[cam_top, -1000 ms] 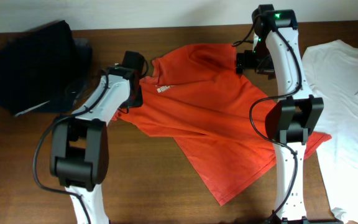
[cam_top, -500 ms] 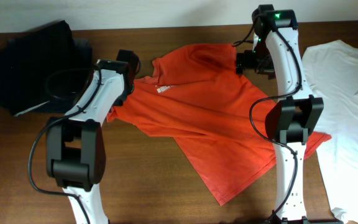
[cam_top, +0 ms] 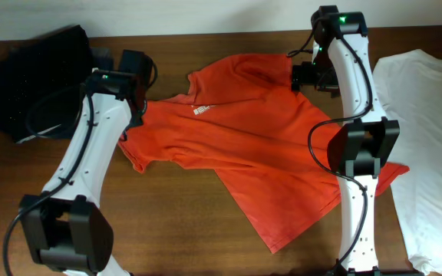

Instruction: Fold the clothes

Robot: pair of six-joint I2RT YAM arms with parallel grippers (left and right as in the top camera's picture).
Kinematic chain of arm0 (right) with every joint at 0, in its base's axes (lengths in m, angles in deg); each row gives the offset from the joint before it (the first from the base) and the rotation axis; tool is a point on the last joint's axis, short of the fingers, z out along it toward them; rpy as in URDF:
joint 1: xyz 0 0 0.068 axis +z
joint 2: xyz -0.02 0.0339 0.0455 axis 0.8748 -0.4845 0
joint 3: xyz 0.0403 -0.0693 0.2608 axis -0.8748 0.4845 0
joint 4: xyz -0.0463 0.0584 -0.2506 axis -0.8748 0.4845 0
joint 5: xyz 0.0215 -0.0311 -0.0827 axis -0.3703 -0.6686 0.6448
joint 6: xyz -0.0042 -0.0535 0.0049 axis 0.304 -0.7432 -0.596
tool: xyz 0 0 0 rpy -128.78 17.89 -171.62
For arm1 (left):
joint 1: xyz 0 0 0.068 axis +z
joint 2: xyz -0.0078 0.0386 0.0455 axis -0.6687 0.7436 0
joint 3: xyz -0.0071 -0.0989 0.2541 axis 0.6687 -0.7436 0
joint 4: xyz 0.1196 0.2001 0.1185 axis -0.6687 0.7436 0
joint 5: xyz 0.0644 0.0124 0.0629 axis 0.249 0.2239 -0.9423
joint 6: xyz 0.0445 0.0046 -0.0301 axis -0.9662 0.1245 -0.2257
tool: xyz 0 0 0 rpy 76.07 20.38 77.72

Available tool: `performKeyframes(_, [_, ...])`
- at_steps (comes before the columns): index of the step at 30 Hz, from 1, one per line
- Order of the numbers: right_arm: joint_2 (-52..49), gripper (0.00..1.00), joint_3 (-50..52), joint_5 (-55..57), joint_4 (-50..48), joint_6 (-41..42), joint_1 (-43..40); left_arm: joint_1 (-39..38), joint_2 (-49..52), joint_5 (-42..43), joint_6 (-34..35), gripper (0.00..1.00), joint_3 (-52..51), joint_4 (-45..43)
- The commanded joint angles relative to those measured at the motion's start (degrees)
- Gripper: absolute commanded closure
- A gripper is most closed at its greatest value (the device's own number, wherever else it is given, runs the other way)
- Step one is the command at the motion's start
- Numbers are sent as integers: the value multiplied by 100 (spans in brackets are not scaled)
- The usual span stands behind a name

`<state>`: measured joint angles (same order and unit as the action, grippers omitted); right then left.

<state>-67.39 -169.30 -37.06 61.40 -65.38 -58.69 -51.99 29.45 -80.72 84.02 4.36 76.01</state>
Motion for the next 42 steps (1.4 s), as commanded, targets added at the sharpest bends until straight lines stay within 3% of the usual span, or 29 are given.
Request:
performKeyframes(1, [55,2,15,70,17,26,-15,229,181,4,76,99,-409,-356])
performKeyframes(5, [55,2,15,70,15,26,-15,1126,234,-120,72,99,-1392,-1145])
performKeyframes(7, [55,2,15,70,17,26,-15,1547,214,-144,63,99,-1416,-1281])
performKeyframes(8, [55,2,15,70,17,26,-15,1840,144,-179,50,81,-1327,-1272])
performKeyframes(9, [55,2,15,70,17,26,-15,2035,-24,-157,48,1,-1257,-1259])
performKeyframes(15, [55,2,15,68,17,26,-15,2133,-1862,107,48,1,-1237,-1423])
performKeyframes(17, [55,2,15,70,17,26,-15,2133,-2514,684,48,2,-1237,-1272])
performKeyframes(19, [55,2,15,70,17,26,-15,2131,-2824,1731,46,80,-1237,-1215])
performKeyframes(21, [55,2,15,70,17,26,-15,2081,-2791,2844,-306,99,-1257,-1156])
performKeyframes(22, [55,2,15,68,15,26,-15,1982,-2730,3220,-422,99,-1314,-1084])
performKeyframes(26, [55,2,15,70,17,26,-15,730,-2507,3333,-581,99,-2402,-487])
performKeyframes(29, [55,2,15,70,17,26,-15,-63,-2505,2712,-48,99,-3539,-870])
performKeyframes(33, [55,2,15,70,15,26,-15,-70,-2321,2243,-39,99,-4426,-2081])
performKeyframes(37, [55,2,15,70,15,26,-15,-70,-1259,2142,-39,99,-4610,-3322])
performKeyframes(42, [55,2,15,70,15,26,-15,-68,-883,1635,-59,99,-4610,-3888])
